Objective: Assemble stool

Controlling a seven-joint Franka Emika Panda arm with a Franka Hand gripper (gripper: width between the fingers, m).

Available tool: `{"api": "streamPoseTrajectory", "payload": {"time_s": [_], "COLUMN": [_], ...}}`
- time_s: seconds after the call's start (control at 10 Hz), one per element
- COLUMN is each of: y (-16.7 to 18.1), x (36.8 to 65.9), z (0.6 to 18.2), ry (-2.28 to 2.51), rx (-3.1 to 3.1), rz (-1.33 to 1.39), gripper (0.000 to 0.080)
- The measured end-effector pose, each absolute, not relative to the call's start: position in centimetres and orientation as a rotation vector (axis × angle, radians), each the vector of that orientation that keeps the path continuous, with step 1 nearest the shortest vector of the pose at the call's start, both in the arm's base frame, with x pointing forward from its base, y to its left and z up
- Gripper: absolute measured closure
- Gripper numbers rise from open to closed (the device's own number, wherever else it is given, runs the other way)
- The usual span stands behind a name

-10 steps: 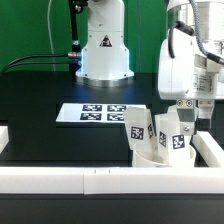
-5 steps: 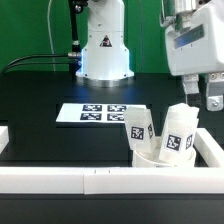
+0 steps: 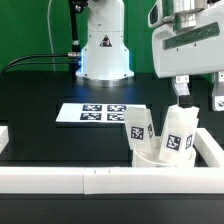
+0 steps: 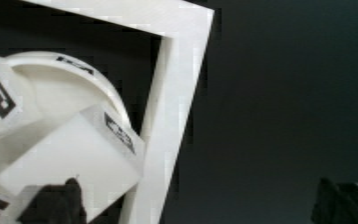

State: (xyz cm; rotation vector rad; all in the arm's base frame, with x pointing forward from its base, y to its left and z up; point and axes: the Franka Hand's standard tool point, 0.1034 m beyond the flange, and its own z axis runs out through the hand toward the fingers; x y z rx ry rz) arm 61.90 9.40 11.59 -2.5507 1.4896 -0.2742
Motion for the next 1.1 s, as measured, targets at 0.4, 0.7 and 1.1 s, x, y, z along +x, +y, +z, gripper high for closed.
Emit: {"api": "streamPoseTrajectory", "payload": {"time_s": [0.4,0.7,1.1], "y": [8.7,6.9,6.6], "x": [62.2,61.9,61.5], "z": [11.9,11.3,10.6], "ry": [1.076,1.242,1.323], "rx": [-2.819,-2.723,-2.688], "rz": [-0.277,-0.204,-0.174], "gripper": [0.015,0.015,0.015]}}
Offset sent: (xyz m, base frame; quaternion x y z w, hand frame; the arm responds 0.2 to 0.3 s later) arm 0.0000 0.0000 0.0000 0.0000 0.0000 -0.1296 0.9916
